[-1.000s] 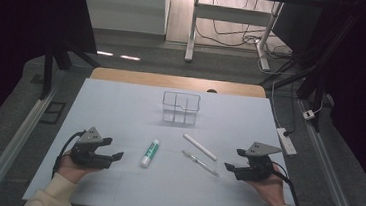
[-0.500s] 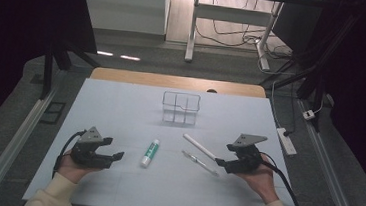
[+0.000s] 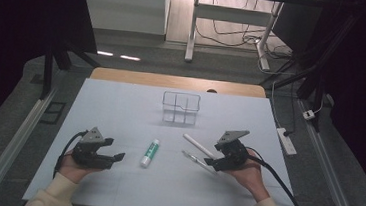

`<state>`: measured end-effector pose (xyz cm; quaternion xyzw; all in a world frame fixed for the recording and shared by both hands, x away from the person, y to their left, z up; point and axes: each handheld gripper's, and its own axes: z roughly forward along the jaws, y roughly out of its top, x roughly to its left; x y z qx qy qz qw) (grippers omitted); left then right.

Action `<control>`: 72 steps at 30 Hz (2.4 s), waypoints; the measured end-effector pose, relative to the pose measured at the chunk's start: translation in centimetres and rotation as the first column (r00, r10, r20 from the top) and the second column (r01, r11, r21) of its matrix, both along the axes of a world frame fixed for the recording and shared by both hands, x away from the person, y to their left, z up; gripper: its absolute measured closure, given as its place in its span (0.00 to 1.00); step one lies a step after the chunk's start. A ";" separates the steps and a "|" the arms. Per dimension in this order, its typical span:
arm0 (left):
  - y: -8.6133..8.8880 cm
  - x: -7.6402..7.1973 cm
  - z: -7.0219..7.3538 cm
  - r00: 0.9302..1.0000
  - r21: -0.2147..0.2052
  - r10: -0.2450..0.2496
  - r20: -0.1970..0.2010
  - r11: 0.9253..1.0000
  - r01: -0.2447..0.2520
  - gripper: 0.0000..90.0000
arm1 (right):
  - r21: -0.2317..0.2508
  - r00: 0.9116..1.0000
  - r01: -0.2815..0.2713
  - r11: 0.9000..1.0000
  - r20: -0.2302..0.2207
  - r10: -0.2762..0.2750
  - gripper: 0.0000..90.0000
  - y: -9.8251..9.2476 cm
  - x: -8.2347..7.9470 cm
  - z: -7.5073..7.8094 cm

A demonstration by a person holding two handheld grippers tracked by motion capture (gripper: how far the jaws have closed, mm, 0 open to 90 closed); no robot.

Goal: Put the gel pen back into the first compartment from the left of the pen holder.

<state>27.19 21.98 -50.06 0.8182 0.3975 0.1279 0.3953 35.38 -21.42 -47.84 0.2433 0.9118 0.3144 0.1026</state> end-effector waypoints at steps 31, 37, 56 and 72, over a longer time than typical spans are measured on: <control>-0.4 0.0 -0.2 1.000 0.023 -0.013 -0.008 1.000 0.013 0.31 | -0.171 0.989 -0.093 0.981 -0.128 0.072 0.61 1.7 -0.9 -2.4; -0.4 0.0 -0.2 1.000 0.026 -0.014 -0.009 1.000 0.014 0.31 | -0.186 0.990 -0.098 0.978 -0.117 0.077 0.67 1.8 -1.0 -2.4; -0.5 0.0 -0.4 1.000 0.043 -0.022 -0.012 0.999 0.022 0.31 | -0.201 0.991 -0.087 0.976 -0.114 0.064 0.88 1.8 -1.1 -2.3; -0.5 0.0 -0.4 1.000 0.045 -0.022 -0.009 0.999 0.022 0.31 | -0.134 0.995 -0.066 0.989 -0.079 0.056 0.88 1.2 -1.1 -1.1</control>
